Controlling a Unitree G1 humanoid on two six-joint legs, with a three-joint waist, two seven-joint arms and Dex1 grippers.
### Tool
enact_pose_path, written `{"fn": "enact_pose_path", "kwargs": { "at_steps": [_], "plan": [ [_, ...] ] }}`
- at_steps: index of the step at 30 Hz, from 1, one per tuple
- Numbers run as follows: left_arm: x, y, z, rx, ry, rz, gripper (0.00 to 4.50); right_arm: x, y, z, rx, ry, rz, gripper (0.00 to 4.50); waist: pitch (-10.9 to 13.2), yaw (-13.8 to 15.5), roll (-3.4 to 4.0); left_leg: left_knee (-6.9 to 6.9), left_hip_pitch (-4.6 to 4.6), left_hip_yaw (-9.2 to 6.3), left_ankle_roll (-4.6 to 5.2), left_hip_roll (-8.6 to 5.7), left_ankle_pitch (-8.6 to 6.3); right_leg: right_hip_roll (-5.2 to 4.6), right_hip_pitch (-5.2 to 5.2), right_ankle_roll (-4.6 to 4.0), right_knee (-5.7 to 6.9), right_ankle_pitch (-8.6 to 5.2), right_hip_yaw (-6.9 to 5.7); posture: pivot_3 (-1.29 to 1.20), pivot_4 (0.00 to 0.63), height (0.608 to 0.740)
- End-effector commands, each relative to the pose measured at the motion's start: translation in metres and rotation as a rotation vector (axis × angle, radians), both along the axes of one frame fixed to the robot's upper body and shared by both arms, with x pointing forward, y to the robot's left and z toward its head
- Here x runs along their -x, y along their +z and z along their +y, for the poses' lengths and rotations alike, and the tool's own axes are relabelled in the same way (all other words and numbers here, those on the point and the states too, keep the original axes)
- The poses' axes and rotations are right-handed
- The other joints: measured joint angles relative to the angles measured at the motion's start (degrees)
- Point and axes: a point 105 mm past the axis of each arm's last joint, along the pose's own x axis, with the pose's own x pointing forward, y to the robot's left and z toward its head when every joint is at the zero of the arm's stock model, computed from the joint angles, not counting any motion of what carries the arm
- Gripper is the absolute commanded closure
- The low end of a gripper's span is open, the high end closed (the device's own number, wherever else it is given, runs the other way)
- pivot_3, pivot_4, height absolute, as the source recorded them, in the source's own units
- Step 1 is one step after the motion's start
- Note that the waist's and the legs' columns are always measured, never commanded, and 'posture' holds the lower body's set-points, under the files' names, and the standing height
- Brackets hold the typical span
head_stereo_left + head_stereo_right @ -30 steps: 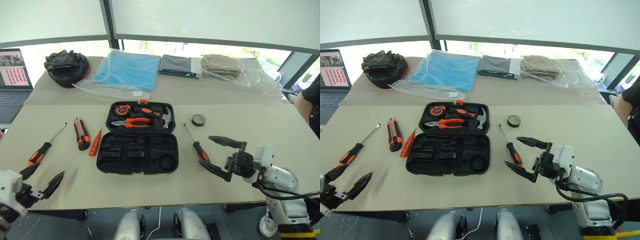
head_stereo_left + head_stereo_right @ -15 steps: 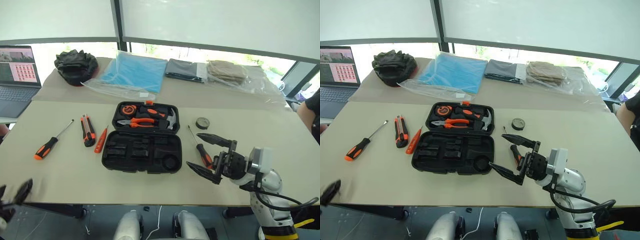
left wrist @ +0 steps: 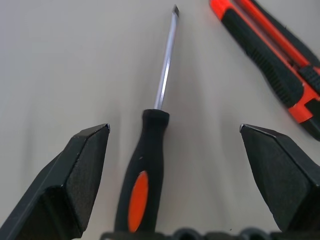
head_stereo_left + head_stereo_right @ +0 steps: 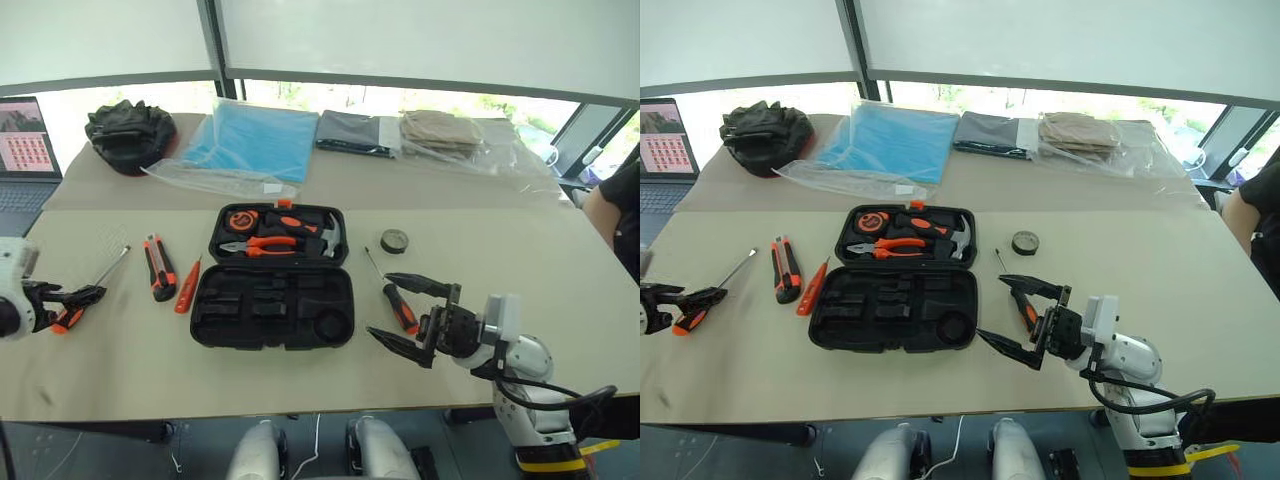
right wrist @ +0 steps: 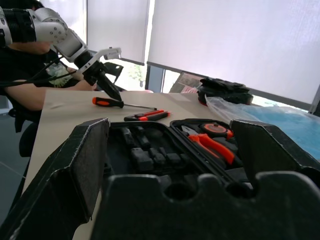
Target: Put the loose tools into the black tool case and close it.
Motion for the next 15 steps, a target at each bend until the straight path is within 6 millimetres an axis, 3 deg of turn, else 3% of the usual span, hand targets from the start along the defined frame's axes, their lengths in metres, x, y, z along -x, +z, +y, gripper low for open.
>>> {"fn": "enact_pose_path", "kwargs": {
  "at_steps": [1,3,6,10,13,14,15],
  "plan": [
    [-0.004,-0.001,0.006,-0.017,0.008,0.002,0.0,0.003,0.009,-0.002,0.001,-0.027,-0.058,0.03,0.0,-0.1,-0.01,0.01,-0.01,0.01,-0.06,0.07,-0.04,0.1,-0.02,-0.05,0.0,-0.03,0.02,0.0,0.15,0.74],
    [-0.003,-0.009,0.003,-0.017,0.0,0.028,0.0,0.005,0.009,-0.002,0.002,-0.038,-0.057,0.03,0.0,0.0,-0.01,0.04,-0.03,0.06,-0.18,0.2,-0.12,0.29,-0.04,-0.13,0.02,-0.07,0.05,0.0,0.15,0.74],
    [0.001,-0.018,0.006,-0.011,0.028,0.036,0.72,0.005,0.009,-0.003,0.006,-0.057,-0.058,0.0,0.0,0.0,0.01,0.01,0.02,0.11,-0.24,0.27,-0.14,0.32,-0.07,-0.23,0.14,-0.13,0.03,0.0,0.15,0.74],
    [0.005,-0.019,0.012,-0.002,0.057,0.01,2.25,0.005,0.01,-0.003,0.012,-0.065,-0.058,0.0,0.0,0.0,0.02,0.05,0.1,0.07,-0.24,0.28,-0.14,0.28,-0.06,-0.23,0.2,-0.13,0.13,0.0,0.15,0.74],
    [0.013,-0.005,0.016,0.027,0.048,-0.063,3.31,0.004,0.012,-0.007,0.029,-0.073,-0.068,0.0,0.0,-0.2,0.01,0.08,0.14,0.07,-0.23,0.29,-0.14,0.27,-0.03,-0.23,0.2,-0.13,0.14,0.0,0.15,0.74],
    [0.014,0.009,0.02,0.019,0.036,-0.139,3.64,0.004,0.013,-0.009,0.033,-0.081,-0.07,0.0,0.0,-0.2,0.01,0.07,0.15,0.09,-0.23,0.32,-0.14,0.27,-0.05,-0.23,0.19,-0.13,0.19,0.0,0.15,0.74],
    [0.015,0.019,0.023,0.01,0.028,-0.191,3.64,0.003,0.014,-0.01,0.036,-0.087,-0.071,0.0,0.0,-0.2,0.0,0.06,0.14,0.09,-0.23,0.32,-0.15,0.27,-0.07,-0.23,0.19,-0.13,0.19,0.0,0.15,0.74]
  ]
}}
